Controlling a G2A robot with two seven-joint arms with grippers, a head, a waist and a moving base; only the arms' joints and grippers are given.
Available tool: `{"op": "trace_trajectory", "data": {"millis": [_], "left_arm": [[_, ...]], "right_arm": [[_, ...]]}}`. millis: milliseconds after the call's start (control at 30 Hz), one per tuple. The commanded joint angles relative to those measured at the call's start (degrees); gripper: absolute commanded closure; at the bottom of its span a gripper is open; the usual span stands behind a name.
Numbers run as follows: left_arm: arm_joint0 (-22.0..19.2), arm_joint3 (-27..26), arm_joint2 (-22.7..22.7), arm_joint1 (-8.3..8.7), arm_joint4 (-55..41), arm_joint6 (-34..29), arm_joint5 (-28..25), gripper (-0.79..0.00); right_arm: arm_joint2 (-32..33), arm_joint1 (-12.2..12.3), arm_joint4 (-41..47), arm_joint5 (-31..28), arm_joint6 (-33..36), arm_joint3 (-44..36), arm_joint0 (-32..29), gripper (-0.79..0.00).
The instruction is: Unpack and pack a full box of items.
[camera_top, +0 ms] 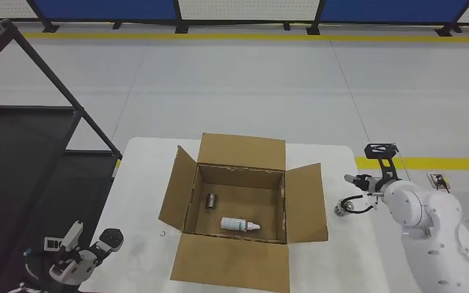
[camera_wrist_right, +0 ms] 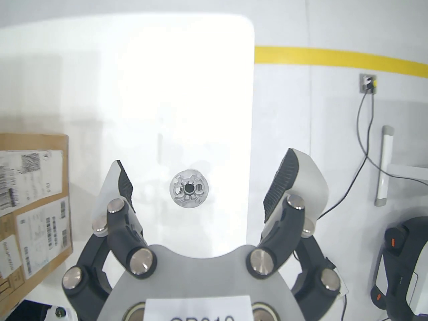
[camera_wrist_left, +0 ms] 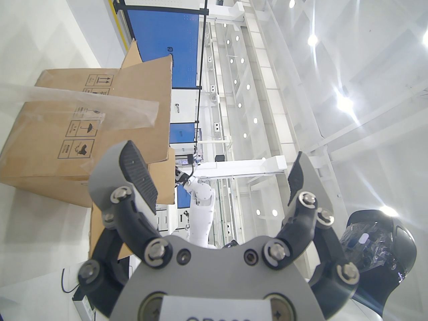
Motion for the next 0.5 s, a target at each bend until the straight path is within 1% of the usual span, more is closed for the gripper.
{"op": "trace_trajectory", "data": {"millis": [0,33,100,167,200,300,333,367,433,467], "left_arm": [[0.0,0.0,0.0,0.0,0.0,0.0,0.0,-0.785],[0.0,0.0,0.0,0.0,0.0,0.0,0.0,-0.785],[0.0,0.0,0.0,0.0,0.0,0.0,0.0,-0.785],[0.0,0.0,0.0,0.0,0.0,0.0,0.0,-0.785],[0.0,0.0,0.0,0.0,0.0,0.0,0.0,-0.785],[-0.2,0.03,0.0,0.0,0.08,0.69,0.29,-0.785],[-0.24,0.22,-0.21,-0.02,0.0,1.08,0.18,-0.785],[-0.23,0.33,-0.32,-0.02,-0.13,1.14,0.14,-0.785],[-0.14,0.71,-0.87,-0.02,-0.38,1.25,-0.08,-0.785],[-0.06,0.97,-1.24,-0.02,-0.53,1.38,-0.22,-0.785]], "right_arm": [[0.45,0.03,0.13,0.38,-0.52,-8.63,-2.14,-0.785],[0.39,0.04,0.41,-0.07,-1.11,-12.98,-3.32,-0.785],[-0.74,-0.03,0.96,-1.15,-1.78,-17.79,-4.27,-0.785],[-2.77,-0.14,1.12,-2.43,-2.47,-21.97,-4.62,-0.785],[-4.98,-0.3,2.44,-4.18,-3.05,-24.23,-4.31,-0.785],[-9.75,-0.57,3.89,-8.07,-2.32,-24.99,-1.97,-0.785],[-12.94,-0.84,4.76,-9.64,-1.89,-24.45,-0.14,-0.785],[-14.6,-0.98,4.71,-10.53,-1.27,-23.8,1.03,-0.785],[-19.79,-1.57,5.22,-12.85,-0.27,-21.39,4.94,-0.785],[-23.19,-2.06,5.85,-14.58,0.62,-18.86,7.82,-0.785]]}}
